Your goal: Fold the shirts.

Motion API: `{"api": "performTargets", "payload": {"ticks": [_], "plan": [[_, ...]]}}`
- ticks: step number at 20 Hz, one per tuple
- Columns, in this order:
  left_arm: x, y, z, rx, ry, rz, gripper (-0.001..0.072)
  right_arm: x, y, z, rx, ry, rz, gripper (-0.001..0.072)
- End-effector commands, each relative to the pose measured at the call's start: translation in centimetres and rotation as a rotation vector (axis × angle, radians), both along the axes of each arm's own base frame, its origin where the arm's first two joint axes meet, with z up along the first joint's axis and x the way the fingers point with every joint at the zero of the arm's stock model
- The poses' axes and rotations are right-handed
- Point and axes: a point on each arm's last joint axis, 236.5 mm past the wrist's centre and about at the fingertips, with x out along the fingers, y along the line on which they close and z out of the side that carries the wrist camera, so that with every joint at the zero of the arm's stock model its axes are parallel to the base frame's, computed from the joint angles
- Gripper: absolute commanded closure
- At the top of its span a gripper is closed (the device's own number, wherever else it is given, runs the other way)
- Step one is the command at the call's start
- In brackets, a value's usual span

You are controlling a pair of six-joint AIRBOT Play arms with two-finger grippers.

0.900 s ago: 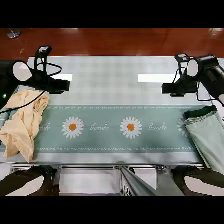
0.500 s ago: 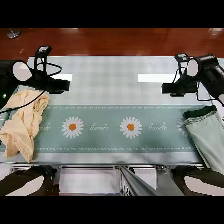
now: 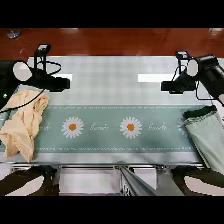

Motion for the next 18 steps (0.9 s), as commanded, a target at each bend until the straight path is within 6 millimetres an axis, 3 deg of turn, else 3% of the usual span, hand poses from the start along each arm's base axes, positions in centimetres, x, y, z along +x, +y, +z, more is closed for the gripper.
{"api": "performTargets", "payload": {"ticks": [1,2,3,4,6,7,9,11,14,16,18], "plan": [[1.7,-0.1,0.9,-0.014,-0.077,0.014,0.0675,2.4,0.6,0.8,0.032,-0.110,-0.019,0.0224],[1.7,0.0,0.9,0.001,-0.082,0.001,0.0525,2.5,0.6,0.8,0.030,-0.114,-0.008,0.0091],[1.9,1.0,0.8,0.053,-0.094,-0.005,0.0046,2.4,0.6,0.7,0.023,-0.108,0.003,0.0090],[1.9,3.3,0.7,0.166,-0.091,-0.016,0.0001,1.9,0.4,0.5,0.011,-0.085,0.020,0.0091],[0.4,11.3,0.5,0.433,-0.005,0.045,0.0002,0.2,0.2,-0.1,-0.012,-0.004,0.053,0.0091],[-0.7,15.6,0.2,0.483,0.047,0.143,0.0002,-0.9,0.3,-0.6,-0.021,0.042,0.078,0.0092],[-3.4,21.2,-2.6,0.346,0.136,0.426,0.0003,-2.5,1.1,-1.9,-0.035,0.101,0.123,0.0092],[-6.5,22.8,-6.6,0.182,0.225,0.561,0.0003,-3.8,2.9,-3.1,-0.022,0.133,0.147,0.0092],[-10.2,25.3,-10.7,0.160,0.285,0.632,0.0003,-3.9,6.7,-3.4,0.013,0.100,0.194,0.0092],[-9.8,25.2,-11.9,0.129,0.252,0.646,0.0005,-3.6,8.7,-3.2,0.031,0.062,0.209,0.0092],[-8.5,23.2,-12.8,0.065,0.245,0.588,0.0007,-3.3,10.3,-3.0,0.067,0.032,0.192,0.0092]]}}
